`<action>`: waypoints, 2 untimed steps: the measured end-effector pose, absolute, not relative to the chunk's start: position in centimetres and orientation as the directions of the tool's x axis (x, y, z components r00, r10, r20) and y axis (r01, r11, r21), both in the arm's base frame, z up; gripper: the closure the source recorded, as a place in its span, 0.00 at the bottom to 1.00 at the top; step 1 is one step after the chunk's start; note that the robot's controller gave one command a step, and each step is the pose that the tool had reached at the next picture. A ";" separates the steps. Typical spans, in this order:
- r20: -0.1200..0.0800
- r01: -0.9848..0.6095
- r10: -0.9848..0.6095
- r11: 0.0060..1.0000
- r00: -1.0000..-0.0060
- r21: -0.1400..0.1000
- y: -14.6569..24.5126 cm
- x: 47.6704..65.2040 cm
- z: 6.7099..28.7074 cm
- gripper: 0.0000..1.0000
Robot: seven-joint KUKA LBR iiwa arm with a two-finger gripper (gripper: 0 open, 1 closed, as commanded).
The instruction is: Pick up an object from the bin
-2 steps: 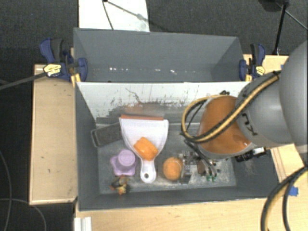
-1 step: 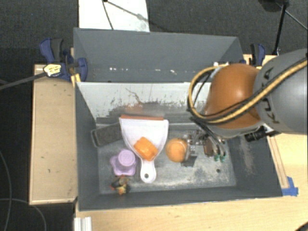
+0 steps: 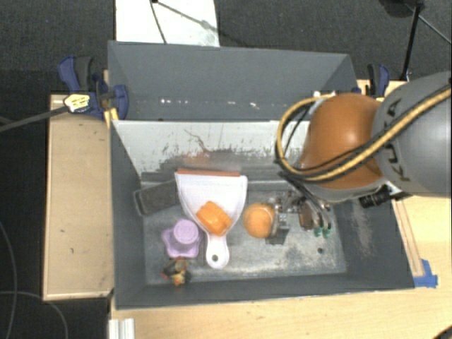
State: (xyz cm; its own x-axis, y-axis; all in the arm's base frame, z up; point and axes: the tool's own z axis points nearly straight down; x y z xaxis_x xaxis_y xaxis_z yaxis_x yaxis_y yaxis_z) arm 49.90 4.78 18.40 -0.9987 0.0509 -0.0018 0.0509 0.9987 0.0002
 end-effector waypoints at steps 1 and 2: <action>-0.005 -0.014 -0.014 1.000 -1.000 0.000 5.7 50.6 16.6 1.00; -0.008 -0.051 -0.051 0.999 -0.999 0.000 4.9 50.8 31.5 1.00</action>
Offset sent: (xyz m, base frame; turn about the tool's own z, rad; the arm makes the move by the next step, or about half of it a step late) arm 0.0078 0.0014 0.1290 -0.1007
